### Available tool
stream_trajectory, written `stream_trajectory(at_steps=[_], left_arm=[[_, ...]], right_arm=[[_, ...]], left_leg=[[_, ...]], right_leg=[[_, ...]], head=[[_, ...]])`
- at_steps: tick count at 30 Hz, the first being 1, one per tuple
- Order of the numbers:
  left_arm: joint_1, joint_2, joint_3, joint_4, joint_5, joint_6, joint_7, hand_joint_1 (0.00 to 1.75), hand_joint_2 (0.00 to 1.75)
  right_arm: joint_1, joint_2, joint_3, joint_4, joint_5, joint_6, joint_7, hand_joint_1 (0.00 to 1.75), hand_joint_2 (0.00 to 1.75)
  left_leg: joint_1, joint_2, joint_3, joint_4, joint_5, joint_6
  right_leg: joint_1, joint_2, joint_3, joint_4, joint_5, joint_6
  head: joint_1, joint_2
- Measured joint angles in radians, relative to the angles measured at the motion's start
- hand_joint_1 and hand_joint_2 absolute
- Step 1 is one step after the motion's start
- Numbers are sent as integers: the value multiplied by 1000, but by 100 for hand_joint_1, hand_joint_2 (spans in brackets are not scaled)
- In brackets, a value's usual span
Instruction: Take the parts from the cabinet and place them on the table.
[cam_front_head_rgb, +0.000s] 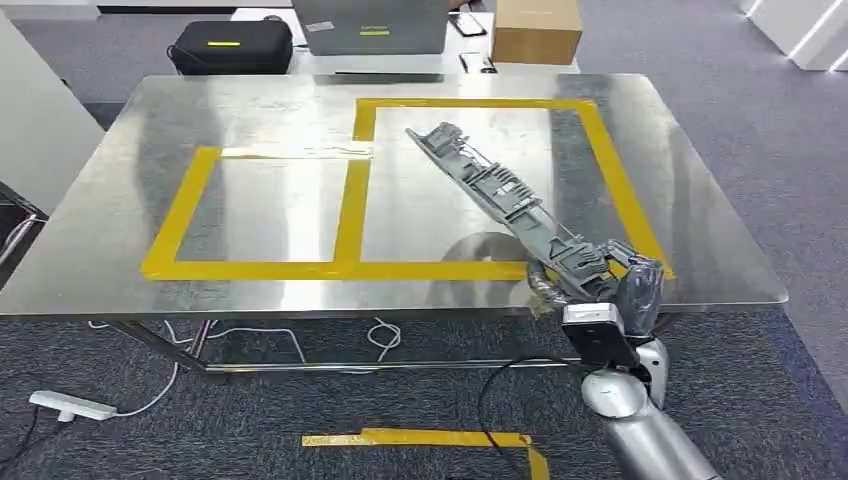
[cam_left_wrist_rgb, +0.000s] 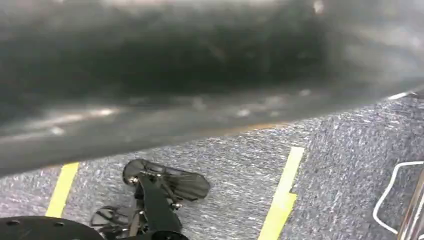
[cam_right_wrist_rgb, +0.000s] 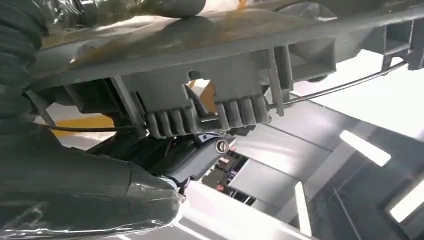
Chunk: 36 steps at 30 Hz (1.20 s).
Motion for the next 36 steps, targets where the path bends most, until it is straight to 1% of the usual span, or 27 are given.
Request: stream_trajectory(at_steps=[1,3,4,5,8,10,11,12,14,15,16,17,19,20,21,24,25,26,27,29,30,31,32,33,34,35,36], left_arm=[[1,-1,0,0,0,0,0,0,0],[2,-3,2,0,0,0,0,0,0],[1,-3,3,0,0,0,0,0,0],[1,-3,5,0,-1,0,0,0,0],[0,-3,8,0,-5,0,1,0,0],[-1,0,12,0,-6,-1,1,0,0],[-1,-2,14,0,-7,-2,1,0,0],[-1,-3,14,0,-8,-2,1,0,0],[0,-3,16,0,-8,-2,2,0,0],[2,-3,18,0,-9,-2,2,0,0],[4,-2,19,0,-11,-2,2,0,0],[4,-2,20,0,-11,-2,2,0,0],[3,-1,23,0,-12,-3,2,0,0],[3,-1,23,0,-13,-4,2,0,0],[1,-2,24,0,-15,-4,2,0,0],[2,-1,26,0,-21,-6,2,0,0],[2,-2,26,0,-21,-7,2,0,0],[1,-3,26,0,-23,-8,2,0,0],[-1,-3,26,0,-24,-8,2,0,0],[-1,-2,28,0,-24,-8,1,0,0],[-1,-2,29,0,-25,-8,1,0,0],[-1,-2,31,0,-27,-8,1,0,0],[-1,-2,31,0,-31,-10,0,0,0],[-1,-2,31,0,-31,-13,0,0,0],[-2,-2,31,0,-32,-15,0,0,0],[-2,-3,31,0,-32,-17,0,0,0],[-3,-5,31,0,-32,-18,0,0,0]], right_arm=[[0,0,4,2,0,6,2,164,175],[-5,-2,7,6,0,19,5,164,175],[-7,-2,9,8,0,21,6,164,175],[-10,-2,12,11,0,33,8,164,175],[-17,-6,30,18,7,69,13,164,175],[-20,-6,38,21,9,73,14,164,175],[-22,-6,41,22,9,73,14,164,175],[-24,-6,45,24,9,73,14,164,175],[-23,-7,51,29,13,79,17,164,175],[-23,-8,54,33,18,88,18,164,175],[-23,-8,55,36,20,95,21,164,175],[-23,-8,59,40,23,101,22,164,175],[-24,-10,64,46,29,109,26,164,175],[-26,-10,68,50,35,113,30,164,175],[-29,-11,70,53,38,119,33,164,175],[-42,-16,82,73,43,147,45,164,175],[-44,-19,86,78,43,155,48,164,175],[-46,-23,88,82,44,164,49,164,175],[-53,-26,90,87,44,172,51,164,175],[-58,-31,96,98,44,181,51,164,175],[-57,-33,99,102,44,185,51,164,175],[-57,-35,105,108,45,193,52,164,175],[-59,-39,109,113,47,201,53,164,175],[-62,-40,111,117,48,204,53,164,175],[-66,-41,112,119,50,210,53,164,175],[-71,-42,113,122,50,211,53,164,175],[-75,-42,116,125,50,211,55,164,175]], left_leg=[[0,0,3,0,-2,-1],[0,-3,17,0,-10,-6],[0,-3,23,0,-15,-11],[-7,-3,21,3,-19,-18],[-5,-1,21,0,-17,-30],[-3,-1,23,12,-30,-44],[-2,1,6,49,-55,-49],[0,1,-26,115,-92,-53],[2,1,-109,276,-158,-59],[3,1,-134,319,-163,-60],[3,1,-136,315,-144,-60],[3,1,-120,271,-103,-58],[3,1,-38,98,-3,-51],[2,1,-7,28,12,-46],[-1,1,3,8,-1,-44],[-5,-1,-3,9,-3,-27],[1,0,3,-1,3,-17],[3,0,6,-3,4,-14],[3,0,6,-3,3,-6],[1,1,6,-2,1,-3],[0,1,6,-2,0,-1],[-1,1,8,-2,-1,0],[-2,0,11,-2,-3,0],[-3,-1,14,-2,-4,0],[-4,-1,19,-2,-7,-3],[-4,-1,21,-2,-9,-5],[-10,-1,17,2,-12,-11]], right_leg=[[0,0,2,-13,20,0],[0,-1,81,-191,133,-6],[0,-3,122,-278,169,-10],[4,-4,146,-301,149,-14],[7,1,147,-310,146,-29],[-1,-1,157,-321,151,-44],[-1,-2,161,-322,149,-51],[-1,-3,161,-322,148,-53],[0,-4,161,-322,146,-56],[0,-4,162,-322,145,-57],[0,-3,165,-322,144,-58],[0,-1,168,-322,142,-57],[0,0,178,-322,137,-51],[0,0,180,-322,134,-46],[10,1,175,-317,131,-40],[4,3,175,-327,136,-24],[5,3,174,-325,131,-16],[3,1,162,-306,117,-12],[3,0,136,-251,86,-9],[2,0,53,-87,17,-4],[2,0,20,-29,2,-3],[2,0,8,-16,11,-3],[2,0,21,-55,47,-6],[2,0,53,-125,91,-10],[4,0,100,-222,140,-17],[6,0,138,-300,165,-26],[11,-3,158,-320,148,-32]], head=[[0,0],[1,0],[1,0],[0,0],[-1,0],[-1,0],[-9,0],[-8,0],[-8,0],[-9,0],[-8,0],[-10,0],[-10,0],[-9,0],[-9,0],[-6,0],[-7,0],[-5,0],[1,0],[4,0],[4,0],[4,0],[4,0],[5,0],[5,0],[4,0],[2,0]])
